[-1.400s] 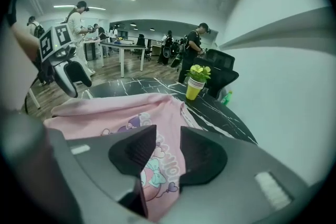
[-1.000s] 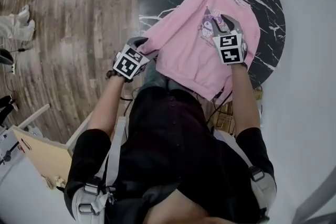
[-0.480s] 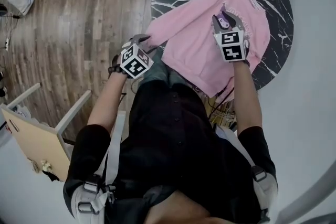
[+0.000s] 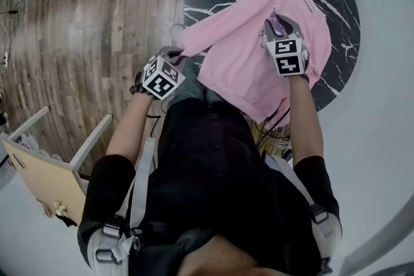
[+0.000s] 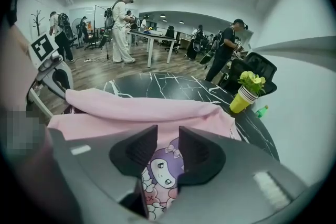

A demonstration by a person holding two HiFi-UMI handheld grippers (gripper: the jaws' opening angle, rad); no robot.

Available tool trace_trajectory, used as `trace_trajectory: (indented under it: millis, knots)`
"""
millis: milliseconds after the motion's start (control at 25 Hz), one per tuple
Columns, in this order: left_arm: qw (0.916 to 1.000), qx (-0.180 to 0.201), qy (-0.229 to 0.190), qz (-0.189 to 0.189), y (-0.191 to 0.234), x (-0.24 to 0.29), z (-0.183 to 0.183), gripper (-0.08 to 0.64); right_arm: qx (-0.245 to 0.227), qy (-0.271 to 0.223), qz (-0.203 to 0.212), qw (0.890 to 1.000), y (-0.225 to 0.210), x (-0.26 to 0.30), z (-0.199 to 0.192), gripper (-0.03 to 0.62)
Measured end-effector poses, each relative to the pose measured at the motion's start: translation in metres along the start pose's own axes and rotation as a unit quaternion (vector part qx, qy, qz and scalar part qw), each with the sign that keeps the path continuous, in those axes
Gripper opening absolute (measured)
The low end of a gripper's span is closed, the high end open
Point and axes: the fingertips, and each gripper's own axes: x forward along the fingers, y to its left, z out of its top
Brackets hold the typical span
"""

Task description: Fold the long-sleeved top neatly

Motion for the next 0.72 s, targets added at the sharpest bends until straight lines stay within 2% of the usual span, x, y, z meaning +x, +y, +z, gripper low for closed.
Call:
trace_trajectory:
  millis: [240, 480, 600, 720]
  knots:
    - [0.9996, -0.009, -0.008, 0.027, 0.065, -0.024, 0.025, 0.034, 0.019, -0.001, -0.017, 1.0, -0.018, 0.007, 0.013, 0.13]
    - [0.9991, 0.003, -0.015, 0.038, 0.132, -0.05, 0.06, 0.034, 0.046, -0.011, -0.043, 0.998, -0.029, 0.013, 0.039, 0.129]
    - [0.9993, 0.014, -0.019, 0.029, 0.168, -0.055, 0.077, 0.034, 0.067, 0.0, -0.059, 0.996, -0.037, 0.022, 0.046, 0.114]
    - [0.9994, 0.032, -0.008, 0.004, 0.196, -0.052, 0.084, 0.034, 0.091, 0.02, -0.074, 0.993, -0.037, 0.032, 0.05, 0.114]
